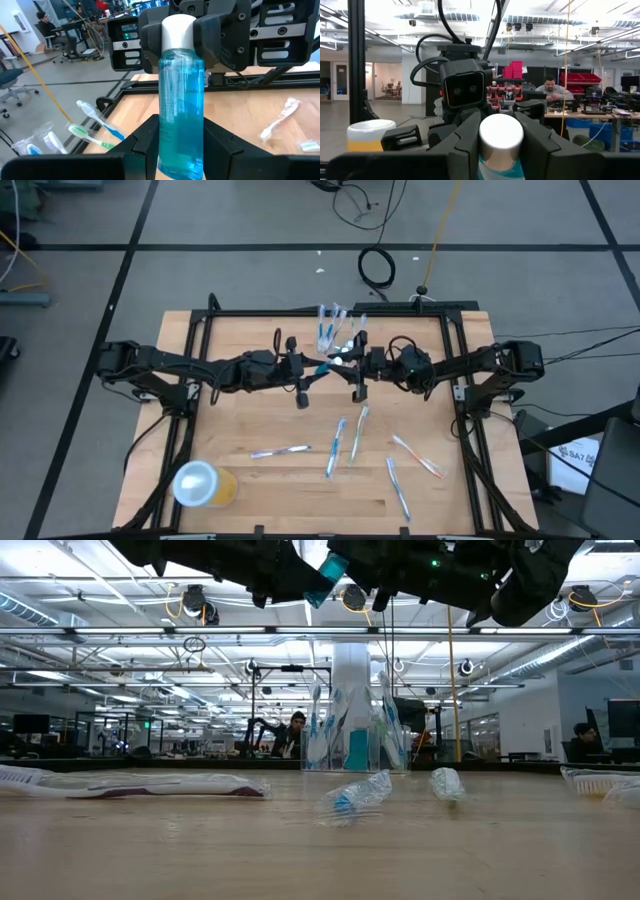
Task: Pick & Place toothbrushing station
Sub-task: Put the blue mouthwash into the transparent organizer
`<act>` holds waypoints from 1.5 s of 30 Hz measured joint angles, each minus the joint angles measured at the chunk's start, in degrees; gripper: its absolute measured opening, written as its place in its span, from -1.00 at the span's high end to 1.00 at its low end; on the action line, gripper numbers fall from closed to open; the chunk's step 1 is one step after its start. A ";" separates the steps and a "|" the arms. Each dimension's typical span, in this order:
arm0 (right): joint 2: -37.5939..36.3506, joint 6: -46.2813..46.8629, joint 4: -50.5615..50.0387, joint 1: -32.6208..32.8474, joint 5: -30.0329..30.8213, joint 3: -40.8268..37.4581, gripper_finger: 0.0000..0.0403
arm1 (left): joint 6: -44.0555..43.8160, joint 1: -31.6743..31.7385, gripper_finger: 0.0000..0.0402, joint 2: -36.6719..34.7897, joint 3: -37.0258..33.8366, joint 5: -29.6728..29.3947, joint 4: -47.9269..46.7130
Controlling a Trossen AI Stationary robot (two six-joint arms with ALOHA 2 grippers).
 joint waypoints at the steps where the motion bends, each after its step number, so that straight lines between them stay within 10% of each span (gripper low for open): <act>1: 0.00 0.00 -0.43 -0.25 0.03 0.00 0.54 | -0.02 0.03 0.43 0.00 0.00 0.17 -0.35; 13: 0.13 -1.61 -5.45 -1.36 0.66 -0.11 0.55 | 0.89 0.44 -0.19 -0.07 0.02 -2.72 -5.16; 20: 0.13 -3.13 -16.31 -4.87 10.89 -0.11 0.53 | 2.57 0.02 -0.50 -0.09 0.04 -11.51 -10.17; 32: 0.86 -4.58 -52.58 -6.60 20.62 14.55 0.53 | 0.33 -1.26 -0.56 -9.88 0.04 -24.26 -18.93; 45: 2.67 -1.92 -51.19 -13.24 16.97 15.28 0.53 | -4.11 -5.80 -0.55 -17.18 0.07 -23.45 -28.76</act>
